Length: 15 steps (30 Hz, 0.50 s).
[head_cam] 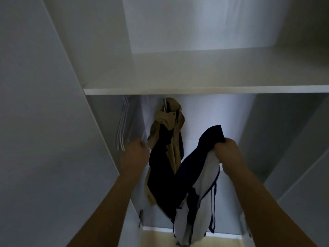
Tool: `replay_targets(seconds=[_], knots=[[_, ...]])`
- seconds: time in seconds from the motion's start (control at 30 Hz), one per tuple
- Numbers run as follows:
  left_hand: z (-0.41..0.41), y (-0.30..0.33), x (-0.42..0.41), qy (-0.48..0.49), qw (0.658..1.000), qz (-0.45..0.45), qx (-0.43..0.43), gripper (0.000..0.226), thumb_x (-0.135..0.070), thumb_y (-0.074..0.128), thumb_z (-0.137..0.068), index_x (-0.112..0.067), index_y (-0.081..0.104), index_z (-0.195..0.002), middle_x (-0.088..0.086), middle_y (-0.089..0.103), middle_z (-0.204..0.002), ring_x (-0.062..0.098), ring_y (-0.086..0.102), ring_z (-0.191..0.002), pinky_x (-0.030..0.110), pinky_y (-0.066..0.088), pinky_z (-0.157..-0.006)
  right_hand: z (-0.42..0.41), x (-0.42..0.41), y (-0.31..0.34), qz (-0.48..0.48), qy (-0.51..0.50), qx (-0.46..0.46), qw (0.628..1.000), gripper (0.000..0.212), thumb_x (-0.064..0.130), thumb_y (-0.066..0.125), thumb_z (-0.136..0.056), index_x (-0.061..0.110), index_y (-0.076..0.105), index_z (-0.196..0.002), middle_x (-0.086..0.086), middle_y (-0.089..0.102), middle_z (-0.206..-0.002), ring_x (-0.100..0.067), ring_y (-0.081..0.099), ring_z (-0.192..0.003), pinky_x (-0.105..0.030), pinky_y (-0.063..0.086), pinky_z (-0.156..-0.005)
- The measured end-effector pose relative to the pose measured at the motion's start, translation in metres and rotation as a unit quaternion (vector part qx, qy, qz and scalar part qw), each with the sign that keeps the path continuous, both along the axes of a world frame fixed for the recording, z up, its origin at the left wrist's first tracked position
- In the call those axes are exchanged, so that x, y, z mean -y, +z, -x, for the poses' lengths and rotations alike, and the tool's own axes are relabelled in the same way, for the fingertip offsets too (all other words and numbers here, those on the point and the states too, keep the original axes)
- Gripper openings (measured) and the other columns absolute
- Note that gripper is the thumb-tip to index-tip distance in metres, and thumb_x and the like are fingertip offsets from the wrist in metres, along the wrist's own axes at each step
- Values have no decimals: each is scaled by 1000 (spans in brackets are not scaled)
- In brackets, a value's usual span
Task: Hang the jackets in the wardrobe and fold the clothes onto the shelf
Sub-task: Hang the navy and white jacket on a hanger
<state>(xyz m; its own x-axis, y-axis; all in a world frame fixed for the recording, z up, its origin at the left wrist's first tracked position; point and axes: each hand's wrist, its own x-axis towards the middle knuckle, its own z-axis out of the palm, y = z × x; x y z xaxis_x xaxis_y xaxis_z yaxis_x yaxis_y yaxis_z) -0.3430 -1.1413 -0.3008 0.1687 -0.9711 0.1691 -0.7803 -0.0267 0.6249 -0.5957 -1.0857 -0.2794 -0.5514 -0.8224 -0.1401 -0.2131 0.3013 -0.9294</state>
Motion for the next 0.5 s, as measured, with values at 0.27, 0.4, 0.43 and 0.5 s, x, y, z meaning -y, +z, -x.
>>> replay_targets(seconds=[0.27, 0.4, 0.43, 0.5], knots=[[4, 78, -155, -88, 991, 4, 101, 26, -32, 38, -101, -25, 48, -78, -3, 56, -69, 15, 56, -66, 32, 40, -59, 43, 14, -8, -83, 26, 52, 995, 22, 4, 47, -94, -3, 61, -109, -16, 61, -90, -27, 55, -76, -30, 35, -62], [21, 118, -205, -160, 980, 8, 120, 28, -32, 40, -99, -24, 52, -75, -4, 51, -61, 6, 51, -56, 17, 30, -49, 59, -1, -3, -124, 34, 36, 991, 32, 10, 43, -99, -8, 52, -125, -9, 48, -77, -21, 52, -68, -21, 40, -56], [26, 125, -211, -178, 979, 2, 102, 27, -30, 42, -99, -24, 54, -75, -4, 50, -59, 5, 49, -53, 16, 33, -47, 67, -2, -3, -122, 29, 32, 992, 31, 11, 43, -99, -6, 53, -124, -7, 46, -73, -17, 46, -62, -17, 42, -49], [38, 133, -216, -203, 976, -16, 73, 26, -26, 44, -100, -19, 60, -81, -5, 48, -59, 6, 46, -49, 12, 35, -47, 73, -10, 4, -130, -9, 43, 991, 33, 11, 46, -99, -7, 52, -127, -11, 52, -78, -21, 49, -65, -18, 46, -57]])
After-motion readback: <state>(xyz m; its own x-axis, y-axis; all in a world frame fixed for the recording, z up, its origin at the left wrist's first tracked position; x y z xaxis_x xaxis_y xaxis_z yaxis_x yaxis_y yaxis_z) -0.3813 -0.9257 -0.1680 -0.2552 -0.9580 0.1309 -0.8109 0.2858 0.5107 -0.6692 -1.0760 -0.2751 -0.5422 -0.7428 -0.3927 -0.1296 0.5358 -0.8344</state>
